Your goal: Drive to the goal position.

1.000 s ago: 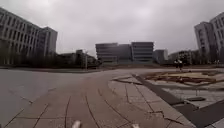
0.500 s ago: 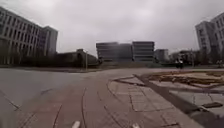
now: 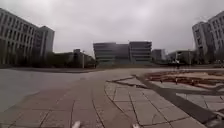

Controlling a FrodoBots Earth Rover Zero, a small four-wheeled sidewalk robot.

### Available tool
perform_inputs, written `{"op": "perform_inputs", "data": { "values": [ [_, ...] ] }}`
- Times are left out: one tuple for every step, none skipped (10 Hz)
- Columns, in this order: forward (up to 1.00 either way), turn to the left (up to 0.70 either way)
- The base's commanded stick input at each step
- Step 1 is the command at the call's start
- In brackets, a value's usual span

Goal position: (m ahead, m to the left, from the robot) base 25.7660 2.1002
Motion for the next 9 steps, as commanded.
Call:
{"op": "perform_inputs", "data": {
  "values": [
    [0.70, 0.00],
    [0.70, 0.00],
    [0.70, 0.00],
    [0.70, 0.00],
    [0.70, 0.00],
    [0.70, -0.01],
    [0.70, -0.11],
    [0.70, -0.20],
    [0.70, -0.18]
  ]
}}
